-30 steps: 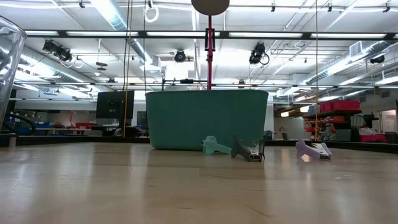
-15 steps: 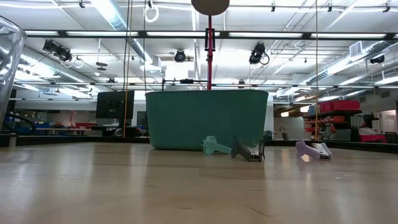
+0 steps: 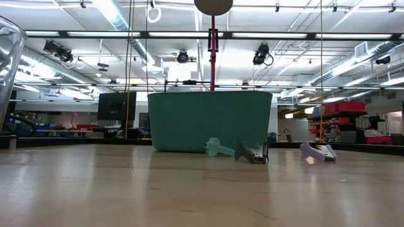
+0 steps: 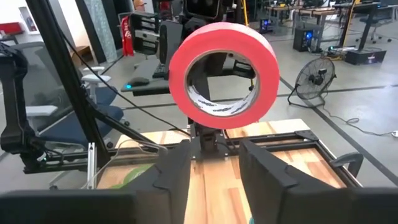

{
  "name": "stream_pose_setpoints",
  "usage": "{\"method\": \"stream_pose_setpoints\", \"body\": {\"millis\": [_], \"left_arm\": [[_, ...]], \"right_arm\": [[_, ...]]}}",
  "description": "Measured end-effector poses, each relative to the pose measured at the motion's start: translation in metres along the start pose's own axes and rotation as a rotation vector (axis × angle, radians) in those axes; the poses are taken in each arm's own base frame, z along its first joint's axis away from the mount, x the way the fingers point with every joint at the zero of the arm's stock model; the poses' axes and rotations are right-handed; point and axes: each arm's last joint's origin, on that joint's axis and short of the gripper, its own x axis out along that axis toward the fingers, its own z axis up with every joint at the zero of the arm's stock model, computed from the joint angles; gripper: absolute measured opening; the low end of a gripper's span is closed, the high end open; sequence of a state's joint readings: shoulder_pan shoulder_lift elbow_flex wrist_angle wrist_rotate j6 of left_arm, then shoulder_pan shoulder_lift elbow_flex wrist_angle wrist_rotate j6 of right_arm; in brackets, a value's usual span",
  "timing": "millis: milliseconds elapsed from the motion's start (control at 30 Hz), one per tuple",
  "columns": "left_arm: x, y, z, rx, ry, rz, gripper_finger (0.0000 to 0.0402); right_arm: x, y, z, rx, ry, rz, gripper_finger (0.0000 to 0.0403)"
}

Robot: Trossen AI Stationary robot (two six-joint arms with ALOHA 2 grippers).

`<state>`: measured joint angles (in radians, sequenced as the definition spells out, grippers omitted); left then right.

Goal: Pick and place Stapler, Stapler remover, tape
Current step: Put the pink tape in the left transparent bin

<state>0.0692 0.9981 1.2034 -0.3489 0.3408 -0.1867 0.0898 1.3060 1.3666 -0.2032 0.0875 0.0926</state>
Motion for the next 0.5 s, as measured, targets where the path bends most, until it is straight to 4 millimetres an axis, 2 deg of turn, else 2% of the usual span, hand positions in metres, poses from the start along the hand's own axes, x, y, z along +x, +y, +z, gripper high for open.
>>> {"method": "stream_pose_setpoints", "body": {"millis": [200,500], "left_arm": [[0.003,-0.012,-0.007,0.068,0.061,-0.058,0.0091],[0.008,-0.042,-0.02,0.257,0.131,-0.175,0.009]], "right_arm": [[0.0,0.0,0.0,0.012,0.001,0.002,0.0099],[0.0,0.0,0.0,0.004,0.005,0.002,0.0063]]}}
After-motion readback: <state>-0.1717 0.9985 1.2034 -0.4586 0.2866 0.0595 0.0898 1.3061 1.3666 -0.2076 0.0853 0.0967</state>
